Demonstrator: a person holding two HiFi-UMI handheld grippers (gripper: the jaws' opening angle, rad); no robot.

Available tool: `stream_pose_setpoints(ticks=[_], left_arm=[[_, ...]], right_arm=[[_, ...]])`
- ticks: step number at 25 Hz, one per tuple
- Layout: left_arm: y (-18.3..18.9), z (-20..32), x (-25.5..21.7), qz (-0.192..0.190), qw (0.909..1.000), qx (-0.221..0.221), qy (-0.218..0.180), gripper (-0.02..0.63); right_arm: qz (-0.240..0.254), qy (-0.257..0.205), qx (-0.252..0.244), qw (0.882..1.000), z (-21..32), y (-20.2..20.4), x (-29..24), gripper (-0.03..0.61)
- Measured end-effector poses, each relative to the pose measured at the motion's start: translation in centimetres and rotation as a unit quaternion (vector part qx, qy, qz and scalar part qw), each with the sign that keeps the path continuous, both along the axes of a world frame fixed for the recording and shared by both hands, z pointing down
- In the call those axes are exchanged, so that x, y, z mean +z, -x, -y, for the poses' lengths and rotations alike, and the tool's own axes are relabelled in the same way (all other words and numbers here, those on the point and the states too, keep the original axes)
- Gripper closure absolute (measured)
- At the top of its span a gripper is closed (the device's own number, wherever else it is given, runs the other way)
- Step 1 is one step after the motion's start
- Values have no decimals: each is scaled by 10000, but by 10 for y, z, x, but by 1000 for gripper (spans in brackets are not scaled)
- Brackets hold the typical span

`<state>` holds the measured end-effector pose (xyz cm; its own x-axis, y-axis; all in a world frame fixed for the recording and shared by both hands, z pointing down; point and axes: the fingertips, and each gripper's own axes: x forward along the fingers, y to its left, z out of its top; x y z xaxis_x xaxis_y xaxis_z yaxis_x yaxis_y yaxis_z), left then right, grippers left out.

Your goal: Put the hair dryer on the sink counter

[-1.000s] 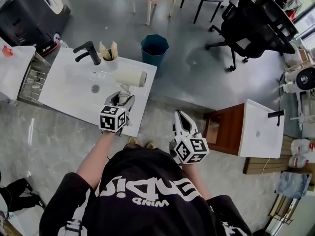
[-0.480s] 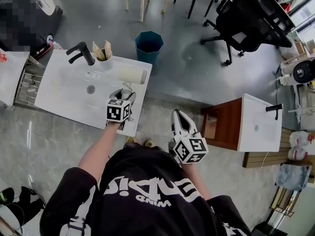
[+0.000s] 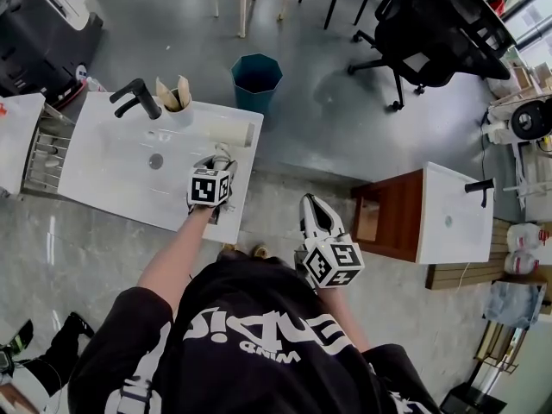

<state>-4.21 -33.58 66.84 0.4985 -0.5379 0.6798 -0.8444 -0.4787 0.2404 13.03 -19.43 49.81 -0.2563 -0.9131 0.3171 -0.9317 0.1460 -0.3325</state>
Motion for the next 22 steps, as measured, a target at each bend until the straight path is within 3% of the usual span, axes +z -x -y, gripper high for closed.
stream_pose_setpoints(ticks=[22], left_arm=[[-9, 9, 16, 473, 9978, 105, 457, 393]], right_arm=[[141, 223, 274, 9993, 2, -5, 17, 554]])
